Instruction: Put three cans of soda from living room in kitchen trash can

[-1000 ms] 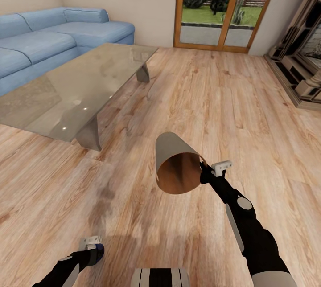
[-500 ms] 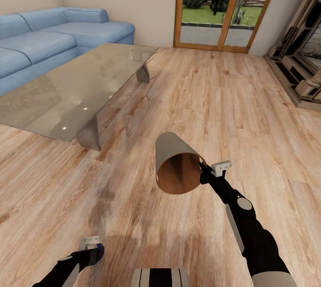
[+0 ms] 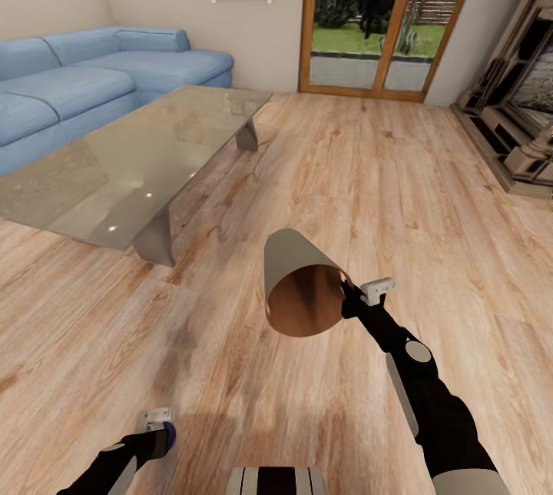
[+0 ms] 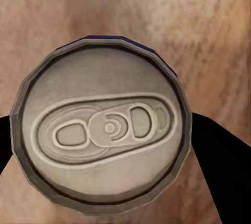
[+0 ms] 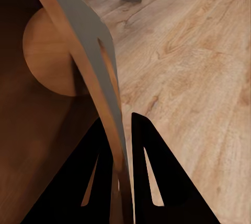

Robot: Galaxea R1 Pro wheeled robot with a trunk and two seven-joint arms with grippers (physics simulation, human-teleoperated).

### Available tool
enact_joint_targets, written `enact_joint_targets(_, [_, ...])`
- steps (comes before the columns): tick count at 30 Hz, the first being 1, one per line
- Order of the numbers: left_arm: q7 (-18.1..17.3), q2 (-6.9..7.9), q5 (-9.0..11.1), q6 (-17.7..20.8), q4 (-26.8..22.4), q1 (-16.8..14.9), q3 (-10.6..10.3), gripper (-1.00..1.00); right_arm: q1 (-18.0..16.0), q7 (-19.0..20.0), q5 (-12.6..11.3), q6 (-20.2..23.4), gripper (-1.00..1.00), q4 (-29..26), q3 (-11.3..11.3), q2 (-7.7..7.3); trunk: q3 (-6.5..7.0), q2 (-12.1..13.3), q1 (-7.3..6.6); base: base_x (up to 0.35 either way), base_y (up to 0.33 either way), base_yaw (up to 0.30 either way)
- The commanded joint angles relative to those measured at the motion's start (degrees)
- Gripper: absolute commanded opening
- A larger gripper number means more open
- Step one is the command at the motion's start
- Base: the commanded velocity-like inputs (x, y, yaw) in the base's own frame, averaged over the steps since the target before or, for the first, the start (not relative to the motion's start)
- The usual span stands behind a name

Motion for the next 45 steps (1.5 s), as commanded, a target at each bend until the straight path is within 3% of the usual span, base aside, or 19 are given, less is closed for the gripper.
enact_joint_targets(1, [0.0, -0.01, -0.1, 0.0, 0.0, 0.0, 0.0, -1.00, 0.0, 0.4, -0.5, 0.1, -1.00, -0.1, 0.0, 0.01, 0.23, 0.0, -0.03, 0.000, 0.000, 0.000])
enact_joint_targets(16, [0.0, -0.02, -0.1, 0.0, 0.1, 0.0, -0.1, -1.00, 0.0, 0.2, -0.5, 0.7, -1.00, -0.1, 0.3, 0.00, 3.56, 0.2, -0.42, 0.000, 0.000, 0.000])
enact_joint_targets(26, [-0.1, 0.00, 0.0, -0.2, 0.0, 0.0, 0.0, -1.00, -0.1, 0.2, -0.4, 11.1, -1.00, -1.3, 0.2, -0.19, 5.77, 0.3, -0.67, 0.000, 0.000, 0.000])
enact_joint_targets(33, [-0.1, -0.04, 0.0, -1.6, -0.3, 0.0, -0.1, -1.00, -0.1, 0.2, -0.4, 13.4, -1.00, -2.3, -0.1, -0.31, 7.32, 0.4, -0.85, 0.000, 0.000, 0.000])
enact_joint_targets(41, [-0.1, 0.01, 0.0, -2.3, -0.5, 0.0, -0.1, -1.00, -0.1, 0.5, -0.3, 20.3, -1.00, -4.5, -0.5, -0.78, 9.10, 0.5, -1.06, 0.000, 0.000, 0.000])
enact_joint_targets(45, [-0.1, 0.02, 0.0, -2.4, -0.5, 0.0, -0.1, -1.00, -0.1, 0.3, -0.2, 27.1, -1.00, -5.2, -0.7, -0.78, 9.98, 0.6, -1.16, 0.000, 0.000, 0.000])
